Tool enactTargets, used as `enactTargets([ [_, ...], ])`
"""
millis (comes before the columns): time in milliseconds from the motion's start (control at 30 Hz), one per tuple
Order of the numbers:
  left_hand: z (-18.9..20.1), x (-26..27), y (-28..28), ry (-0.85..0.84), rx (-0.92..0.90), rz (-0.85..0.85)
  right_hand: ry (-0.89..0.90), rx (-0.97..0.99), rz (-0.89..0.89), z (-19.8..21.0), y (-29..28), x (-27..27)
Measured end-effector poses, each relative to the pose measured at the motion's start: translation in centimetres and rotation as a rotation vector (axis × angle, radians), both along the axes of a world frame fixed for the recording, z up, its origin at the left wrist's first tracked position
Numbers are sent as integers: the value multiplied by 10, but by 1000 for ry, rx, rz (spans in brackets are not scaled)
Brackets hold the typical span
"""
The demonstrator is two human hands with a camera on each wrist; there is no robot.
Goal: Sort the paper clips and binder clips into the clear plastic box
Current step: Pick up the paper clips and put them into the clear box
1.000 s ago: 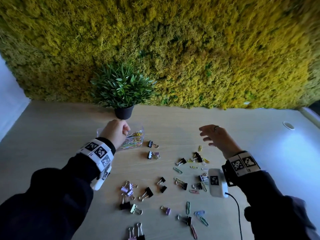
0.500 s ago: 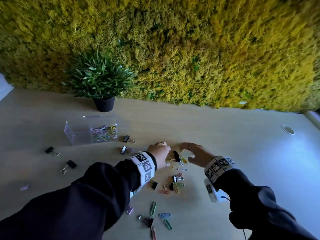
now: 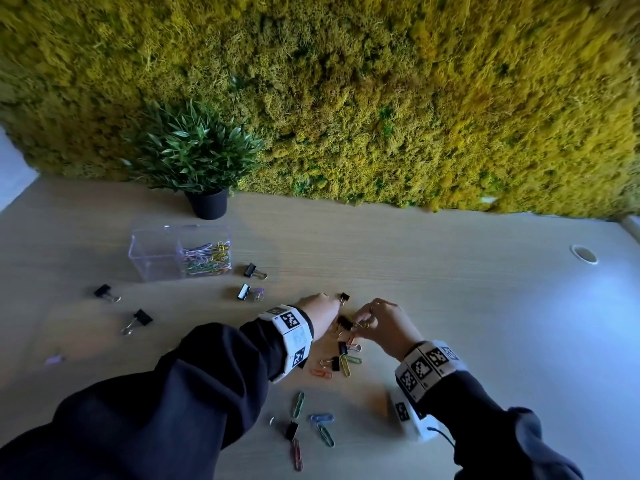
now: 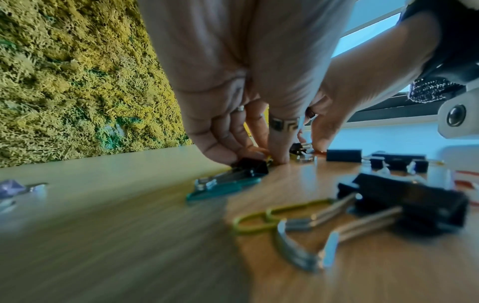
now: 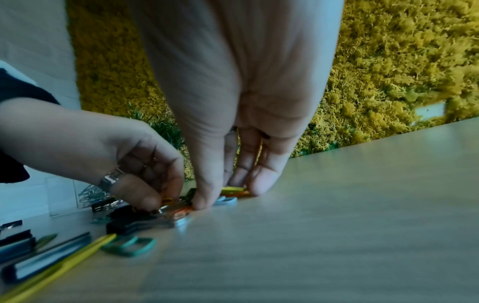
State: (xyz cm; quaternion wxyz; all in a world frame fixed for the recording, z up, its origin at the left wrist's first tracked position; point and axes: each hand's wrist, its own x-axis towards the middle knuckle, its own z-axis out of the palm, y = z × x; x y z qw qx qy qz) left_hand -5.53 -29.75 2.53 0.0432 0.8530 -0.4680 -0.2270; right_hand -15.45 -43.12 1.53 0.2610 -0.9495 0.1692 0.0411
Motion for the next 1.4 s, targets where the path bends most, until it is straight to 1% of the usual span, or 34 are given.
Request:
enactTargets([
  [167,2,-8,7,-161,87,-87,17,-134,-12,-2,13,-3],
  [233,4,-11,10,-198,128,-120,44,-149,-36,-3,16,-4],
  [300,6,-13,16,-188,137,-135,83,-126,-51,-2,16,-6],
  [333,5,-11,19,-146,97,-111,103,-113,-47,-1,16,-7],
  [400,8,-7,29,62,-69,39,116,-96,-26,0,15,-9],
  [533,12,0,52,516,-393,331,60,-37,-39,-1,15,-15],
  [567,13,1,57,695,-492,437,51,-29,-46,0,15,-16],
  [633,12,0,66,1153,-680,651,35,-19,-45,0,16,-19],
  [667,11,0,70,1361,-732,724,27,-14,-41,0,17,-20],
  [700,11,0,72,1510,-747,779,21,-17,-36,0,17,-20],
  [733,10,-1,73,1585,-733,819,14,-19,-37,0,18,-20],
  [767,10,-2,73,1606,-707,853,-1,-14,-39,-1,18,-20],
  [833,13,-7,71,1529,-644,883,-23,19,-66,-1,18,-21],
  [867,13,-10,69,1463,-601,861,-30,60,-94,0,16,-22],
  [933,14,-16,66,1353,-510,784,-54,230,-176,1,13,-25],
  [967,13,-18,65,1332,-476,762,-79,377,-229,3,11,-27],
  [1000,13,-20,64,1330,-455,755,-113,564,-289,4,11,-29],
  [1067,13,-23,62,1325,-433,751,-193,1034,-430,5,10,-34],
  [1100,14,-24,61,1290,-417,734,-229,1253,-498,5,10,-36],
  [1133,14,-26,60,1204,-393,693,-249,1425,-557,5,11,-39],
  [1167,16,-30,58,1059,-352,621,-255,1551,-597,3,12,-41],
  [1200,18,-34,56,872,-297,532,-247,1636,-601,2,13,-41],
  [1233,19,-38,55,677,-234,431,-235,1688,-576,0,16,-42],
  [1267,18,-42,54,516,-183,335,-231,1718,-534,-2,17,-42],
  [1300,17,-45,54,388,-136,255,-227,1745,-504,-4,17,-42],
  [1367,16,-49,55,155,-36,131,-210,1778,-519,-4,18,-39],
  [1400,15,-51,54,82,-1,92,-195,1766,-541,-5,18,-37],
])
